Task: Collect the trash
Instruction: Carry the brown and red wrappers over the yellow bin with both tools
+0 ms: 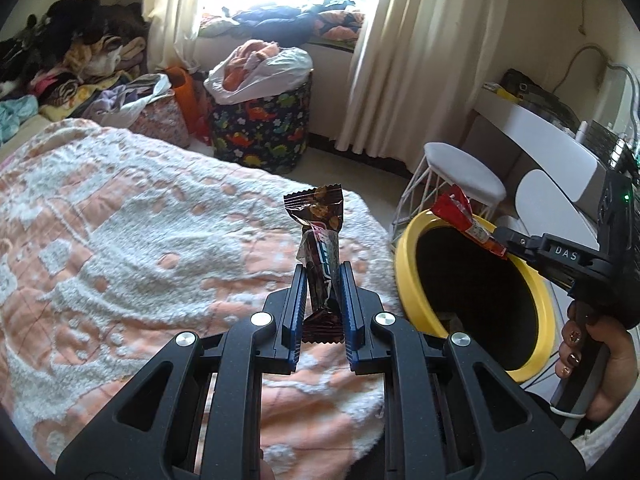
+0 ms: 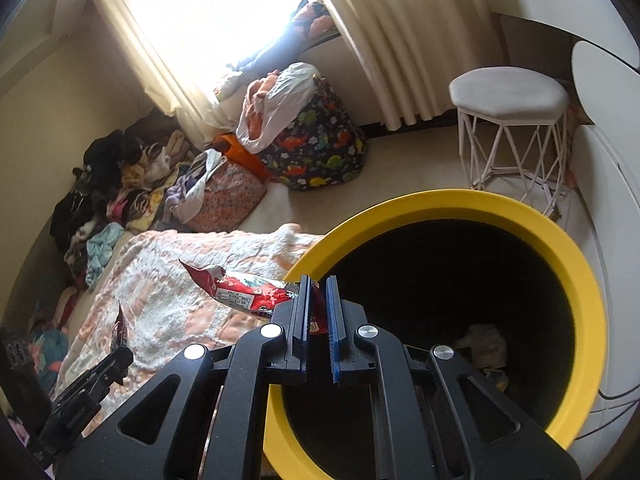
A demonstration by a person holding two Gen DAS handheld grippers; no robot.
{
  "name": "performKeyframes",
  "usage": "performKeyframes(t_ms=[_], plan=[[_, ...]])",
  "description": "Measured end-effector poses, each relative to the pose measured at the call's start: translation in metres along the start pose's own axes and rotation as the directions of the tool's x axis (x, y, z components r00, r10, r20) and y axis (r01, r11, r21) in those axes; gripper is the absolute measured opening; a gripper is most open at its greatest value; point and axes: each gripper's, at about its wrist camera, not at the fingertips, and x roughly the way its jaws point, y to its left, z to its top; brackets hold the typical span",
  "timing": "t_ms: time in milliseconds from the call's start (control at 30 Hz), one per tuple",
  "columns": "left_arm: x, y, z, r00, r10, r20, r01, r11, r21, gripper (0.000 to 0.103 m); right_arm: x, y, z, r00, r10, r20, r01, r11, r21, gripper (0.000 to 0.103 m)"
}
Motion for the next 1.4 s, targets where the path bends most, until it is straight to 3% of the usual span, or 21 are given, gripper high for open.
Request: performKeyframes(t_ms=[833, 1400], plan=[[0.007, -0.083, -0.003, 0.993, -0.118, -0.008, 0.118, 0.981, 0.155, 0.011, -0.047, -0.061, -0.001, 0.994, -0.088, 0.065, 0.079, 0.989, 0.124, 0.008], [0.035, -0.126, -0.012, 0.983, -0.171, -0.065, 0.182, 0.957, 0.227, 0.012, -0.052, -0.088, -0.008, 0.972, -0.228, 0.062, 0.218, 0.966, 0.137, 0.008]])
